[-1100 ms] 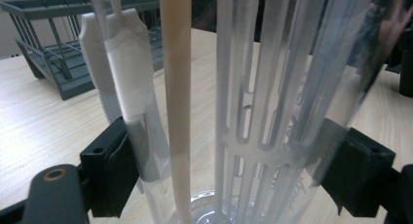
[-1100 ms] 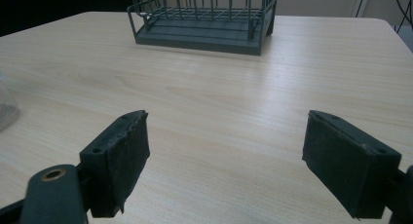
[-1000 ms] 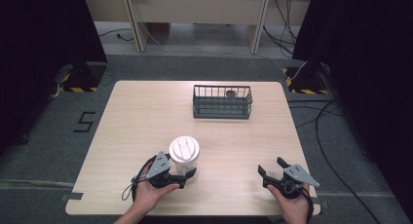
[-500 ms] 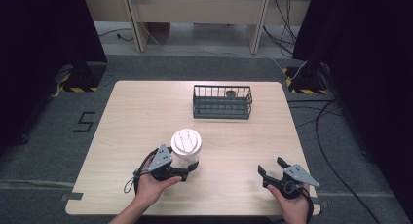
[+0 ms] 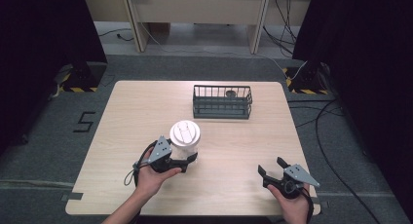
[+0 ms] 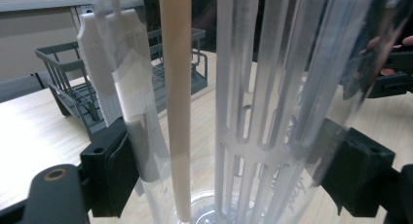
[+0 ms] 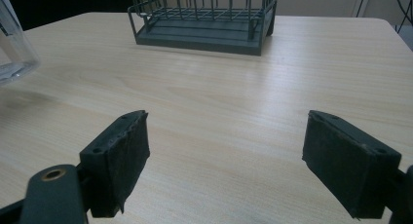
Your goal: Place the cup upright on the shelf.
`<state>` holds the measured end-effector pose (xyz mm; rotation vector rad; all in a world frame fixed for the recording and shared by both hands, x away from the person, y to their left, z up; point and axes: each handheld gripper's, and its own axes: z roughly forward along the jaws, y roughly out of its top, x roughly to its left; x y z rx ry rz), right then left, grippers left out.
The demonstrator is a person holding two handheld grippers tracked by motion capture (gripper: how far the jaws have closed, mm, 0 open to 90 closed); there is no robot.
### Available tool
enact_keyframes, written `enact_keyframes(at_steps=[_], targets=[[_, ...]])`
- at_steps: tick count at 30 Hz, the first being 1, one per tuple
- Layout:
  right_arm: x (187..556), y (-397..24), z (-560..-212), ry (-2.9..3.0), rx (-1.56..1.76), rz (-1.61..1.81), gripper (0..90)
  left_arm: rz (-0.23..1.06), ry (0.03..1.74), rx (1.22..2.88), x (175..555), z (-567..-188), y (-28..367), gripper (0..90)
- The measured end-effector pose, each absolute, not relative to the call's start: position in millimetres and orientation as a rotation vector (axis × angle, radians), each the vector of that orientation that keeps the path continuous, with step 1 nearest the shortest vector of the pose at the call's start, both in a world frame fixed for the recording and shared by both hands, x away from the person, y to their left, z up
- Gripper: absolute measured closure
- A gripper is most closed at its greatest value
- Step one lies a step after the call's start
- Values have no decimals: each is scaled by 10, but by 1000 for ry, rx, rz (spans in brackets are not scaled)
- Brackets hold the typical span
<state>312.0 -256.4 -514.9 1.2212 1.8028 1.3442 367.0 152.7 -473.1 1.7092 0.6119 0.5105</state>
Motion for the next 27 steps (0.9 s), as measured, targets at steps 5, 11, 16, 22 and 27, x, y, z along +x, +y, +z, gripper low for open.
enact_keyframes(at_steps=[5,11,16,22,27], targets=[[3119,-2561,-5150,1800,1222,1346,179,522,608,1706,3722,-4679,1507,178],[3119,-2561,-5150,1800,1222,1347,179,535,601,1706,3781,-4621,1486,178],[3121,-2566,-5150,1801,1219,1345,179,546,598,1709,3819,-4593,1467,179],[3121,-2565,-5150,1801,1219,1345,179,553,602,1710,3856,-4574,1445,178],[3121,-2566,-5150,1800,1221,1345,179,556,604,1706,3889,-4558,1426,179]])
